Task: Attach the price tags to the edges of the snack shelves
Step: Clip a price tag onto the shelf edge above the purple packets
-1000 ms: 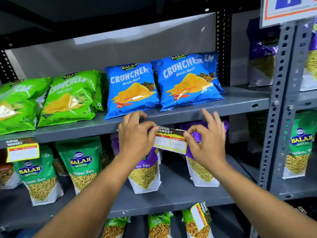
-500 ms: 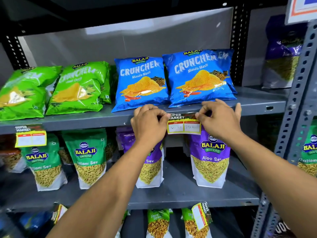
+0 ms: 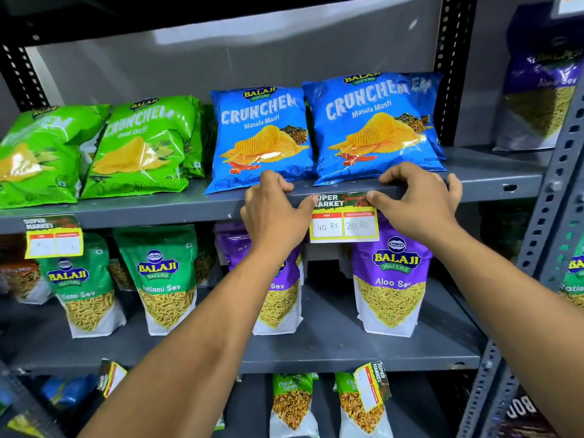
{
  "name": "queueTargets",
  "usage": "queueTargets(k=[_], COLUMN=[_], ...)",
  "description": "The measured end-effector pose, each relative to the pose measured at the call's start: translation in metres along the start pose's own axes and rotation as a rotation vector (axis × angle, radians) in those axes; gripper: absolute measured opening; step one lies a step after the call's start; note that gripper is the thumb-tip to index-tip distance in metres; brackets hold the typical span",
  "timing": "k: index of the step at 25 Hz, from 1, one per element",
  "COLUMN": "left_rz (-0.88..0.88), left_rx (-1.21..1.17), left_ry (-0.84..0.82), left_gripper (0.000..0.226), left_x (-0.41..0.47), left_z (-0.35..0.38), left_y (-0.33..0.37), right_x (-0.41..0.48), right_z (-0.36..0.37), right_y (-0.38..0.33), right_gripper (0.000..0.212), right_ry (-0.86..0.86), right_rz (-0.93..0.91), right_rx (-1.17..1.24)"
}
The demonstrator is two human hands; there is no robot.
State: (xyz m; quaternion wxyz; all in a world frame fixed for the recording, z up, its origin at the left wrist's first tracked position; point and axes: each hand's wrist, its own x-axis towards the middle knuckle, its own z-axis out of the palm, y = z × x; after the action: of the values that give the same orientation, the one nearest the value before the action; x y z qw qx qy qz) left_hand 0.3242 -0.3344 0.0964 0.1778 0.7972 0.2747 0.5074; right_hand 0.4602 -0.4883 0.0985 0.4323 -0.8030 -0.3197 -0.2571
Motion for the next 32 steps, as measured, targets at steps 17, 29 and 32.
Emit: queueTargets(k=[17, 29, 32], left_rz=[0.469, 0.455, 0.474], left_rx=[0.068, 0.471, 0.481], left_ry=[-0.206, -0.847, -0.795], left_gripper=[0.021, 0.052, 0.053], left_x=[-0.153, -0.253, -0.257], left_z=[0.053, 0.169, 0.170], left_y=[-0.083, -0.103, -0.106], right_x=[-0.195, -0.308, -0.314], right_z=[0.047, 0.160, 0.166], right_y=[0.133, 0.197, 0.205], right_gripper=[0.012, 0.029, 0.024], right_ry=[0.054, -0.235, -0.221], right_rz=[0.181, 1.109, 1.154], right_rx=[0.255, 0.712, 0.732])
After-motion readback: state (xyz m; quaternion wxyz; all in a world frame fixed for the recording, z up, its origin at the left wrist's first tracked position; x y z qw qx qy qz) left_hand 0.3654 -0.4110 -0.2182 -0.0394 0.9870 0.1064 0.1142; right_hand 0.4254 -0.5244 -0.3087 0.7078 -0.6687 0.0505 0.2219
